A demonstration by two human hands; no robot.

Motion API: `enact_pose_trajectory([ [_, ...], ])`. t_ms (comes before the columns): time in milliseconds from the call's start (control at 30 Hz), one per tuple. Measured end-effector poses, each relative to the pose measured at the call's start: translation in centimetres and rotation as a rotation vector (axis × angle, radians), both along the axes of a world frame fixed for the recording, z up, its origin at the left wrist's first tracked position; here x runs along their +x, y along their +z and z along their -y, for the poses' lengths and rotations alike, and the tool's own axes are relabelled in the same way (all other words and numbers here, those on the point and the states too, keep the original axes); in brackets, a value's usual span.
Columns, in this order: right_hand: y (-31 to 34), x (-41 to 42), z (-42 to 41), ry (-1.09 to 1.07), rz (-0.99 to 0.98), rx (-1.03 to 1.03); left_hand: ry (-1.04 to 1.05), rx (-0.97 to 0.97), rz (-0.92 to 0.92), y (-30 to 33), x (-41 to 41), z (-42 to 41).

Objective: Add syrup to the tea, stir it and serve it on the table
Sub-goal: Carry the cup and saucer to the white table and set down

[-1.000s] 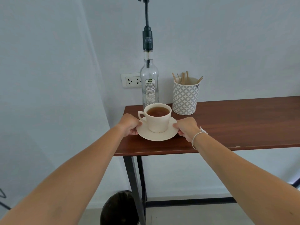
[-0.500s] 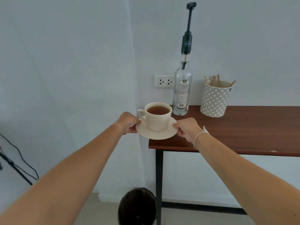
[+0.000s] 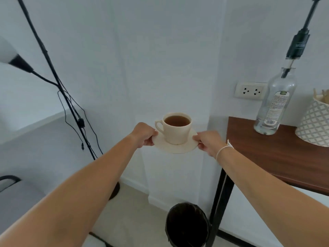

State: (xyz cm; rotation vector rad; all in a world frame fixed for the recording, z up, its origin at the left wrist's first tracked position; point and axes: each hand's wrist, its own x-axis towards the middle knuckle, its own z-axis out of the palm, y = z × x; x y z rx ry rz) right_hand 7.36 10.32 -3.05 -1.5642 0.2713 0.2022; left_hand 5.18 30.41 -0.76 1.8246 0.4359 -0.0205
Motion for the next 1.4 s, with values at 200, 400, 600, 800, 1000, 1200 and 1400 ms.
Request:
enact_pose_trajectory([
  [200, 0.2, -1.1, -5.6, 0.209, 0.008, -0.019, 0.214, -0.027, 0.002, -0.6, -5.2, -4.9],
  [400, 0.0, -4.0, -10.4, 0.448, 0.005, -0.059, 0.453, -0.079, -0.001, -0.8, -12.7, -7.4],
  [600, -0.5, -9.6, -15.0, 0.69, 0.001, -0.081, 0.708, -0.103, 0.0, -2.2, -21.9, -9.2],
  [800, -2.0, -17.3, -19.0, 0.897, -0.018, -0.068, 0.944, -0.108, 0.016, -3.3, -32.1, -9.2],
  [1000, -3.7, -25.7, -22.3, 1.095, -0.009, -0.072, 1.114, -0.082, -0.007, -4.2, -42.4, -9.0],
  [1200, -5.0, -35.5, -25.7, 1.242, -0.01, -0.108, 1.26, -0.09, -0.006, -5.3, -53.4, -9.4],
  [1400, -6.7, -45.2, -28.5, 1.312, -0.053, -0.085, 1.331, -0.09, -0.023, -6.2, -63.4, -10.7],
])
